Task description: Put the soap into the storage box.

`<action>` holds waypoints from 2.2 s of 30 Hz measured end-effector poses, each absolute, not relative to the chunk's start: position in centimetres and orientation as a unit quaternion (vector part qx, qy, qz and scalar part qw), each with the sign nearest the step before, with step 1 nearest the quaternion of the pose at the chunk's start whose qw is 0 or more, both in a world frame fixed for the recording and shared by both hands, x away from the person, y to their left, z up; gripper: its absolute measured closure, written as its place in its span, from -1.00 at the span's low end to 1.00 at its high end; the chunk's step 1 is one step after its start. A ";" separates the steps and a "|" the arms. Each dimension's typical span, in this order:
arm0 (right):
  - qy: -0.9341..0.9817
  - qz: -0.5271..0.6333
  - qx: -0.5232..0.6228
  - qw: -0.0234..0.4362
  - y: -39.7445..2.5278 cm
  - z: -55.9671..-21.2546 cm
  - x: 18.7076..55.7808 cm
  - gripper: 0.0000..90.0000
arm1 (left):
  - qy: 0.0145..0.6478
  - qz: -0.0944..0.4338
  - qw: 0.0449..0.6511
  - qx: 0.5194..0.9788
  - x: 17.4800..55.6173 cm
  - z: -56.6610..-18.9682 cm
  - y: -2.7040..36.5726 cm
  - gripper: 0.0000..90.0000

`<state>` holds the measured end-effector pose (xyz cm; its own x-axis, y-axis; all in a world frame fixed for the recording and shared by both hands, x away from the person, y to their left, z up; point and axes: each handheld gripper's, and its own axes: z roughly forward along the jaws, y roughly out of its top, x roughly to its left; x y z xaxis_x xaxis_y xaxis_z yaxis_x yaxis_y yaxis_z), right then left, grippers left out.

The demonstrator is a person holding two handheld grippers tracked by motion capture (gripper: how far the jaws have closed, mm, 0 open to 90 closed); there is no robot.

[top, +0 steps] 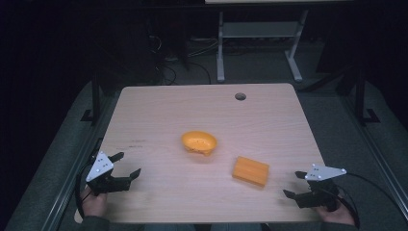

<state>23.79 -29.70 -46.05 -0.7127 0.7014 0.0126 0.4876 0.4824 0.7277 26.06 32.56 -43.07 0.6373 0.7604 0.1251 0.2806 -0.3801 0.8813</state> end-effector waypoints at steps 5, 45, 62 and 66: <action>0.845 0.370 0.355 0.154 -29.8 -45.9 23.8 -0.63 | 0.328 0.268 0.448 0.787 26.0 -43.1 32.5 -0.69; 0.884 0.330 0.312 0.110 -25.0 -44.4 26.5 -0.69 | 0.330 0.272 0.451 0.783 25.9 -42.9 32.7 -0.69; 0.907 0.311 0.260 0.113 -21.3 -42.6 28.4 -0.69 | 0.338 0.273 0.462 0.773 25.9 -42.7 33.1 -0.69; 0.917 0.295 0.244 0.110 -20.4 -42.6 29.1 -0.69 | 0.338 0.272 0.462 0.774 25.9 -42.8 33.2 -0.69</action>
